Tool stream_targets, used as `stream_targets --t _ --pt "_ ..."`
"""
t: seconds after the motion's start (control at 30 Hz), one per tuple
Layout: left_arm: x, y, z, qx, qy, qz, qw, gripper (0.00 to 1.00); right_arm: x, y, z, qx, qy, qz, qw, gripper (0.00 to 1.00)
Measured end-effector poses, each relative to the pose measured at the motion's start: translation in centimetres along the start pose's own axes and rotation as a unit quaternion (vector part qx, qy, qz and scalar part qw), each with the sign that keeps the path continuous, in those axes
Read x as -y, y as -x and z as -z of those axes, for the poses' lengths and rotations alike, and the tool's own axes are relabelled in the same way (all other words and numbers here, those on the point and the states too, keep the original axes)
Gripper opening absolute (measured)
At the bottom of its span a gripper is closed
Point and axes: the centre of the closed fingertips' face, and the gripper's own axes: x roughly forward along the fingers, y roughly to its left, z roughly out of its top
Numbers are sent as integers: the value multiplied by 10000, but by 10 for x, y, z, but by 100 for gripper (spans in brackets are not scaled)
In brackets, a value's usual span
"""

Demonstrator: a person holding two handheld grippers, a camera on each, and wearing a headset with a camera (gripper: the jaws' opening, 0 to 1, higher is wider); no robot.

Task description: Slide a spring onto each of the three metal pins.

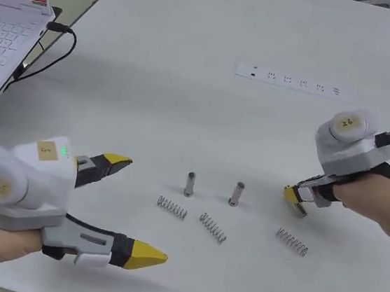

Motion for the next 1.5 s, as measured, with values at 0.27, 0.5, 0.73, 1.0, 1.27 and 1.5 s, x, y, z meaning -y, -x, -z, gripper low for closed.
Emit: stream_targets --t 0.27,0.5,0.73,1.0,1.27,1.5 --pt "3 -2 3 -46 -34 36 10000 96 -1 13 6 368 -22 8 9993 5" --pt "5 -3 3 -42 -51 50 10000 96 -2 21 12 697 -101 79 9975 5" --pt "7 -3 4 -39 -62 71 9999 96 -2 25 16 844 -149 98 9963 5" --pt "8 -2 5 -56 -69 62 9999 96 -3 27 14 912 -168 102 9956 5" --pt "8 -2 6 -48 -47 54 10000 96 -4 27 13 993 -176 114 9948 5" --pt "7 -3 5 -34 -74 44 10000 95 -6 28 8 1157 -137 129 9931 5"
